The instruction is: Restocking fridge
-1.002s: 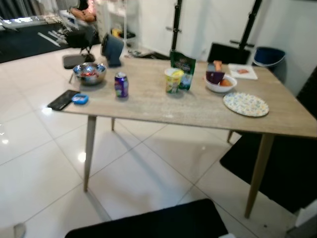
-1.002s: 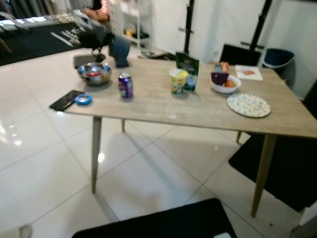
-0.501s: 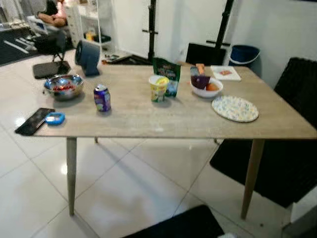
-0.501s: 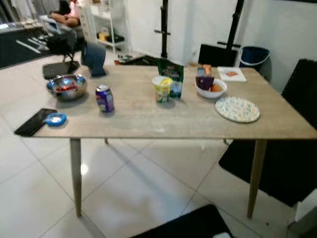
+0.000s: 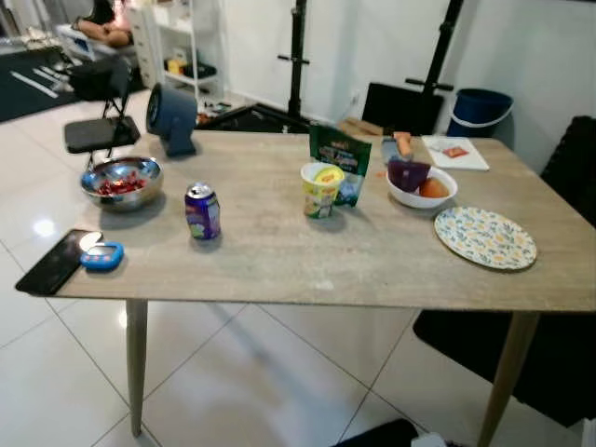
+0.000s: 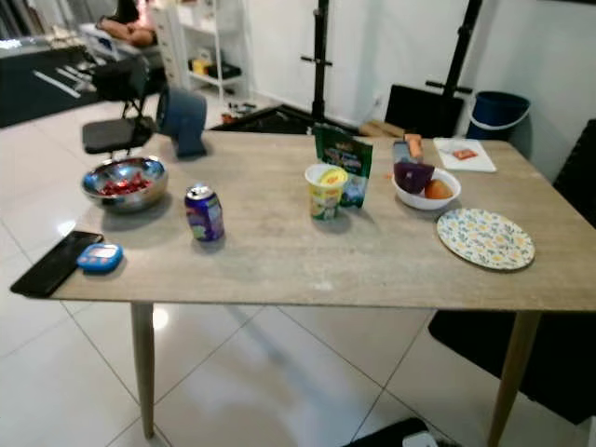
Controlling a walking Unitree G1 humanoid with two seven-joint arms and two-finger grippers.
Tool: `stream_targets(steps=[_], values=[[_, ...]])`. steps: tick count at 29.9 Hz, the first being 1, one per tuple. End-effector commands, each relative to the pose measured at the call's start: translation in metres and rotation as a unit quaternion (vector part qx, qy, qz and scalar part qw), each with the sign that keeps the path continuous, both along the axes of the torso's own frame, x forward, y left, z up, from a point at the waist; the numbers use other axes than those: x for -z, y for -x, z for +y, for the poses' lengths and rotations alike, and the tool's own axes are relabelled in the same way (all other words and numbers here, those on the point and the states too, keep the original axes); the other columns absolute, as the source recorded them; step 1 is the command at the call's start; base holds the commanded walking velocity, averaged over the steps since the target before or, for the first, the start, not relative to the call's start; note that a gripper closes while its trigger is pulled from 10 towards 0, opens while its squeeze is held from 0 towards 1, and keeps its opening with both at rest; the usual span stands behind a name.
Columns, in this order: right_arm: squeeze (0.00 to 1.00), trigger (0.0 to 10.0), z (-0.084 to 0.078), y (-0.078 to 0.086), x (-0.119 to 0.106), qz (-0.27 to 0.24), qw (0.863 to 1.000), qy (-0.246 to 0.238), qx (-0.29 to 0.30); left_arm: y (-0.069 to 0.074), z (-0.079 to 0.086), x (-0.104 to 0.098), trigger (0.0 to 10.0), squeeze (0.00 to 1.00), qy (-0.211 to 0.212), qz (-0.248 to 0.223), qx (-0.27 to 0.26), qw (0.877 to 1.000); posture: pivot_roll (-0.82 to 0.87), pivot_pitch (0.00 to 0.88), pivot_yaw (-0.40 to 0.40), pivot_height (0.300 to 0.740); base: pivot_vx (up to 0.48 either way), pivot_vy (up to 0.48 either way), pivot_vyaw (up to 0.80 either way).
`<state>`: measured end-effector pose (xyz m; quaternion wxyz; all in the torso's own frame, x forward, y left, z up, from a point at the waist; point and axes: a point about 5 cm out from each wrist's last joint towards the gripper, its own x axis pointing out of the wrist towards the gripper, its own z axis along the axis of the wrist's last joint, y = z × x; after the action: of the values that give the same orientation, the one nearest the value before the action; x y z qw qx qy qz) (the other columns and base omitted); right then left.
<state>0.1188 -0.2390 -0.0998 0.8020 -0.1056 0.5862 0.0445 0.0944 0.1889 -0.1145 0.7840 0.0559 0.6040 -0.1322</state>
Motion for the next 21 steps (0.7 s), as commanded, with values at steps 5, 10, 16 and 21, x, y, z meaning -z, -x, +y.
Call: stream_targets(steps=[5,10,16,21], values=[[0.0,10.0,0.0007,-0.0059,-0.0017,-0.009,1.0,0.0,-0.001,-0.0297,-0.0127,-0.0068,10.0,0.0,0.017,-0.058,-0.017,0.998,-0.05,0.0,0.001,0.74,0.0,0.0,0.0],[0.0,10.0,0.0018,-0.0059,-0.0014,-0.009,1.0,-0.001,-0.002,-0.0306,-0.0149,-0.0071,10.0,0.0,0.026,-0.06,-0.017,0.998,-0.05,0.0,0.001,0.74,0.0,0.0,0.0],[0.0,10.0,0.0024,-0.0056,-0.0011,-0.009,1.0,-0.001,-0.003,-0.0292,-0.0162,-0.0068,10.0,0.0,0.035,-0.054,-0.015,0.998,-0.05,0.0,0.001,0.74,0.0,-0.219,0.0],[0.0,10.0,0.0029,-0.0055,-0.001,-0.008,1.0,-0.001,-0.004,-0.0248,-0.0083,-0.0061,10.0,0.0,0.022,-0.055,-0.028,0.998,-0.05,0.0,-0.001,0.74,0.0,-0.272,0.0]])
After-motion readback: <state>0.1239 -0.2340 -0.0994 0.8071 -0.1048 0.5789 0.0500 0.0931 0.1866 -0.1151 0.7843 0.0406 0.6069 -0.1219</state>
